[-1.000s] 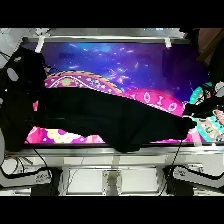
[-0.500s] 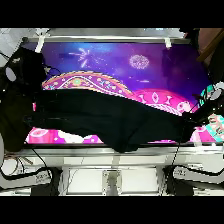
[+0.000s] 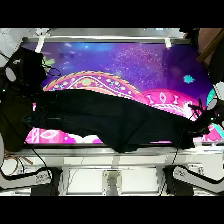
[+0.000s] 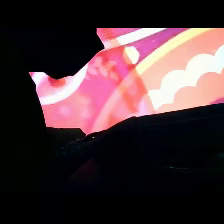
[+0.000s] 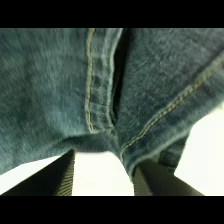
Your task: Fold the clothes and pants, and hang the long-sleeved shirts on hangers.
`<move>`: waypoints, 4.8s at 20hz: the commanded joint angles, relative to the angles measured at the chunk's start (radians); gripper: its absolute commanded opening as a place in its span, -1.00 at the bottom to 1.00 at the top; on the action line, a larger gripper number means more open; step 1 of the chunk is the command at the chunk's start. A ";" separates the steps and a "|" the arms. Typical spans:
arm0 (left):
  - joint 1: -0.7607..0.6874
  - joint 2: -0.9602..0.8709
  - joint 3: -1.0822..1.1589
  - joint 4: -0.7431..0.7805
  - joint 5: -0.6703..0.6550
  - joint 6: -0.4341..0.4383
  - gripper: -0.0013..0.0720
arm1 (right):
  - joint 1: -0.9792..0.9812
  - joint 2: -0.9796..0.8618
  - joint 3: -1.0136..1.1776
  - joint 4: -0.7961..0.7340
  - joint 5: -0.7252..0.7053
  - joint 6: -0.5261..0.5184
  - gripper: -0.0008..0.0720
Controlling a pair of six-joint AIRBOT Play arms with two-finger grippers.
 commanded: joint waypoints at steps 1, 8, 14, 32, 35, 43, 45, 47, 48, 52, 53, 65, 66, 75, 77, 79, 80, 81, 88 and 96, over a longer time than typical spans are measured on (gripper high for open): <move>0.001 0.000 0.001 -0.001 -0.002 0.000 -0.89 | 0.000 0.085 0.029 -0.016 -0.124 0.008 0.11; 0.001 0.000 0.001 -0.001 -0.003 0.000 -0.89 | 0.000 -0.019 0.026 0.151 -0.110 -0.053 0.11; 0.001 0.000 0.001 -0.001 -0.003 0.000 -0.89 | 0.000 -0.088 0.026 0.051 -0.129 -0.070 0.11; 0.024 0.025 0.001 0.037 -0.008 -0.003 -0.90 | 0.000 0.052 0.137 0.229 -0.025 -0.186 -0.89; 0.096 0.071 0.001 0.040 -0.010 -0.015 -0.90 | 0.000 0.096 0.320 0.193 -0.079 -0.171 -0.90; 0.218 0.098 0.001 0.020 0.014 -0.097 -0.90 | 0.000 0.072 0.470 0.160 -0.149 -0.093 -0.89; 0.210 0.093 0.001 0.013 0.031 -0.098 -0.90 | -0.001 0.071 0.453 0.108 -0.073 -0.093 -0.89; 0.208 0.087 0.001 0.013 0.031 -0.098 -0.90 | -0.019 0.075 0.434 0.097 0.026 -0.095 -0.89; 0.208 0.085 0.001 0.013 0.031 -0.097 -0.90 | -0.038 0.090 0.417 0.108 0.045 -0.094 -0.90; 0.209 0.083 0.001 0.014 0.031 -0.097 -0.90 | -0.132 0.269 0.218 0.139 0.052 -0.105 -0.90; 0.209 0.082 0.001 0.014 0.032 -0.097 -0.90 | -0.159 0.330 0.132 0.138 0.038 -0.119 -0.89; 0.209 0.057 0.001 0.025 0.032 -0.097 -0.90 | -0.249 0.499 -0.193 0.095 -0.191 -0.050 0.55; 0.209 0.056 0.001 0.025 0.032 -0.097 -0.90 | -0.249 0.493 -0.163 0.157 -0.322 -0.035 0.54; 0.208 0.011 0.001 0.012 0.031 -0.098 -0.90 | -0.238 -0.223 0.072 0.837 -0.336 -0.209 0.60; 0.206 0.003 0.001 0.005 0.031 -0.098 -0.90 | -0.209 -0.336 0.149 0.828 -0.341 -0.209 0.60; 0.204 0.000 0.001 0.002 0.032 -0.098 -0.90 | -0.174 -0.394 0.200 0.825 -0.378 -0.213 0.59; 0.203 0.000 0.001 -0.001 0.032 -0.098 -0.90 | -0.153 -0.409 0.216 0.819 -0.409 -0.213 0.59; 0.204 0.000 0.001 -0.006 0.032 -0.098 -0.90 | -0.130 -0.417 0.229 0.812 -0.449 -0.216 0.59; 0.204 0.000 0.001 -0.013 0.046 -0.098 -0.90 | -0.066 -0.410 0.319 0.737 -0.425 -0.224 -0.89; 0.191 0.003 0.003 -0.242 0.435 -0.098 -0.90 | -0.074 -0.367 0.576 0.735 -0.545 -0.132 -0.89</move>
